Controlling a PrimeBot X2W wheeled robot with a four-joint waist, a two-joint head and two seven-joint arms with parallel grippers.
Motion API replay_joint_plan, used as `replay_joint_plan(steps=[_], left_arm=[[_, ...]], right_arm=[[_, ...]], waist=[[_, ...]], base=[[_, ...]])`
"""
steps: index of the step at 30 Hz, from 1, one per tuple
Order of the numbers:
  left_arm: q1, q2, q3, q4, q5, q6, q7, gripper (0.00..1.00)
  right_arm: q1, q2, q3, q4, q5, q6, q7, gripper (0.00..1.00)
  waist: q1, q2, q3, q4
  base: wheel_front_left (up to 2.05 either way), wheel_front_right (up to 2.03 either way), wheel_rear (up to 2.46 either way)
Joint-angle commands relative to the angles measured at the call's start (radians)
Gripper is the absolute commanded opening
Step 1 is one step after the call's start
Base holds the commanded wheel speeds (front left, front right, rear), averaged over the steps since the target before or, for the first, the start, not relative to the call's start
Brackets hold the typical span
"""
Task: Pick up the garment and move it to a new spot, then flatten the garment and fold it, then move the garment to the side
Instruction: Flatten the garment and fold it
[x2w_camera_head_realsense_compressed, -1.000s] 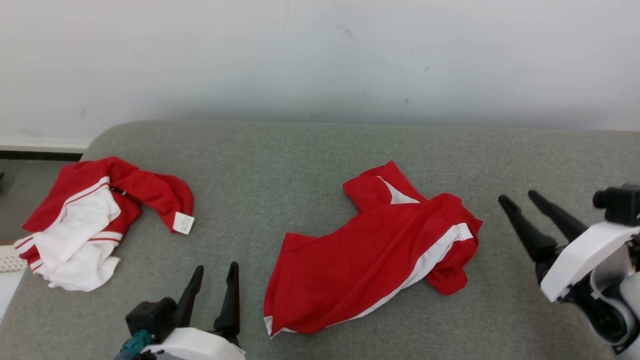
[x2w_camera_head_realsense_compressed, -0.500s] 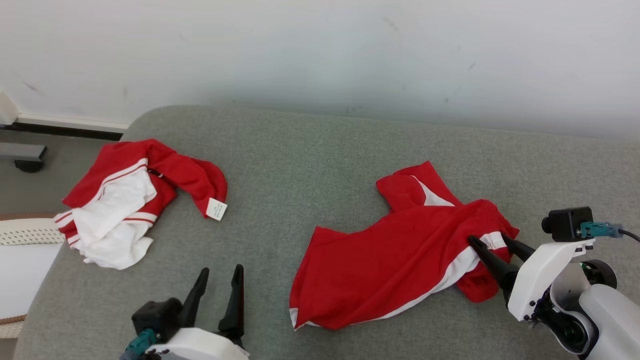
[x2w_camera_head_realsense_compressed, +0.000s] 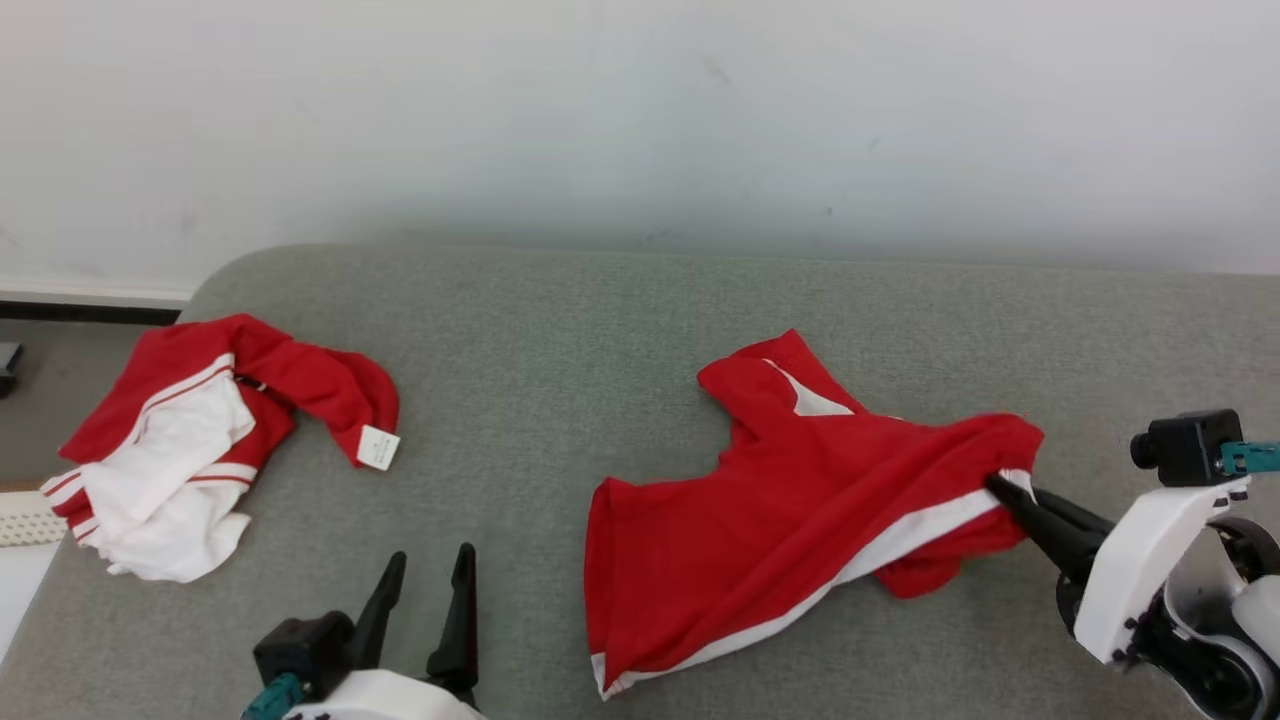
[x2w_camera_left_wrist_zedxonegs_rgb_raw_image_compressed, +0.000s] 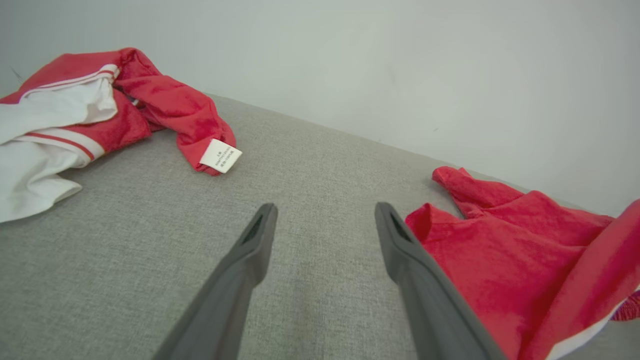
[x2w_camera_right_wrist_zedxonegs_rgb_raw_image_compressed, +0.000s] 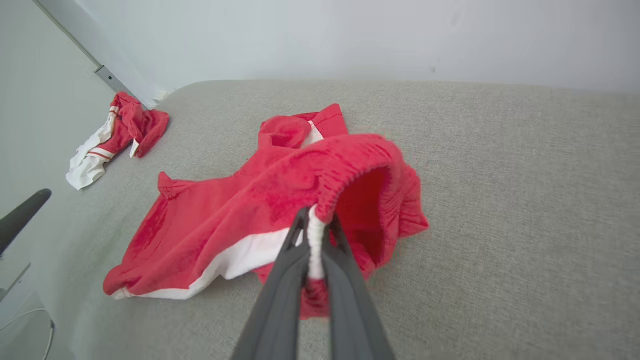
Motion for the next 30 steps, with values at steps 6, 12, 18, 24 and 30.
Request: replay_joint_plan(steps=[6,12,18,24,30], left_arm=[[0.010,0.006,0.005,-0.003,0.002,0.003,0.000,1.00],[-0.002,0.009,0.007,0.000,0.006,-0.004,0.000,1.00],[-0.013,0.013,0.006,0.007,0.009,-0.008,0.000,1.00],[-0.007,0.017,0.012,0.011,0.010,-0.003,0.000,1.00],[0.001,0.018,0.019,0.001,0.009,0.001,0.000,1.00]], right_arm=[[0.108,-0.147,0.011,-0.114,0.078,-0.002,0.120,0.00],[0.194,-0.195,-0.007,-0.103,0.100,-0.002,0.135,0.00],[0.231,-0.152,0.013,-0.060,0.095,-0.002,0.131,0.21],[0.238,-0.122,0.048,-0.036,0.077,-0.002,0.096,1.00],[0.243,-0.149,0.041,-0.051,0.076,-0.002,0.049,1.00]], waist=[[0.0000,0.0000,0.004,-0.060],[0.0000,0.0000,0.016,-0.079],[0.0000,0.0000,0.020,-0.086],[0.0000,0.0000,0.007,-0.100],[0.0000,0.0000,-0.006,-0.121]], base=[[0.00,0.00,0.00],[0.00,0.00,0.00],[0.00,0.00,0.00],[0.00,0.00,0.00],[0.00,0.00,0.00]])
